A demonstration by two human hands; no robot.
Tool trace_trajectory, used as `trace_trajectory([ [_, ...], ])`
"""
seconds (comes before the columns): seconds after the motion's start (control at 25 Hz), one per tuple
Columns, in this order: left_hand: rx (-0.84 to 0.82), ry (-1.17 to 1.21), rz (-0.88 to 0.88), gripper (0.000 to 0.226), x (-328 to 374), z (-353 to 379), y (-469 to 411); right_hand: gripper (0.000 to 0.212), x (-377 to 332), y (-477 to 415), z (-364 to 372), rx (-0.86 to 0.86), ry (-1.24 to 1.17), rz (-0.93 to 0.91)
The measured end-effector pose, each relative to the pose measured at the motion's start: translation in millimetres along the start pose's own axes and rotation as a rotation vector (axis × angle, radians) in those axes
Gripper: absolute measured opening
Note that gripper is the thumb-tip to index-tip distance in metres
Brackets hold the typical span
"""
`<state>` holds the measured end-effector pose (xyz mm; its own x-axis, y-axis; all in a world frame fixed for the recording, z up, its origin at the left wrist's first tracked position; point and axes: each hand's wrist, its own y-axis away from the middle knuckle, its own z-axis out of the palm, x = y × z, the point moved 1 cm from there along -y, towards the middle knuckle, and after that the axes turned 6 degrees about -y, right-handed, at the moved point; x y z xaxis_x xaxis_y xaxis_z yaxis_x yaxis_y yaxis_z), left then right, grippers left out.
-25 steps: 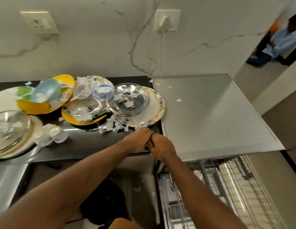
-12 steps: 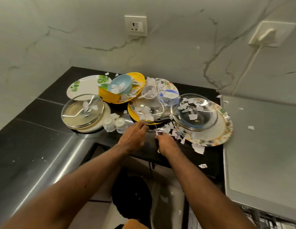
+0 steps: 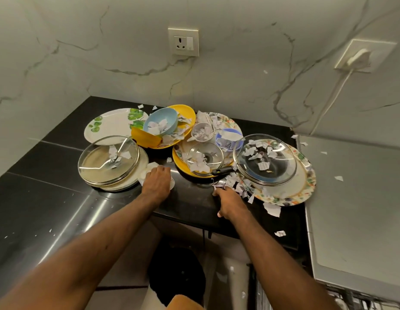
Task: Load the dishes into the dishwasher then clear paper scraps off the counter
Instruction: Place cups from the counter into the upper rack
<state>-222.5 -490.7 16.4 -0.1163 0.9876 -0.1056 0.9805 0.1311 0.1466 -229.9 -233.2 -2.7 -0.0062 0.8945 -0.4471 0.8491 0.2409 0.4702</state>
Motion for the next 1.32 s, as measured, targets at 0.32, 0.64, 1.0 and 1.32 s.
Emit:
trace_trajectory([
  [0.32,-0.029,0.249,0.151,0.071,22,-21,17,0.093,8,12,1,0.071,-0.075,-0.005],
  [0.64,-0.165,0.393,0.482,0.067,164,-28,43,0.073,88,98,15,0.361,-0.566,-0.293],
  [1.0,-0.321,0.402,0.896,0.042,379,-35,116,0.071,235,224,17,0.760,-0.641,0.152],
  [1.32,-0.335,-0.108,1.125,0.053,470,4,153,0.077,347,328,73,0.792,-0.742,0.552],
])
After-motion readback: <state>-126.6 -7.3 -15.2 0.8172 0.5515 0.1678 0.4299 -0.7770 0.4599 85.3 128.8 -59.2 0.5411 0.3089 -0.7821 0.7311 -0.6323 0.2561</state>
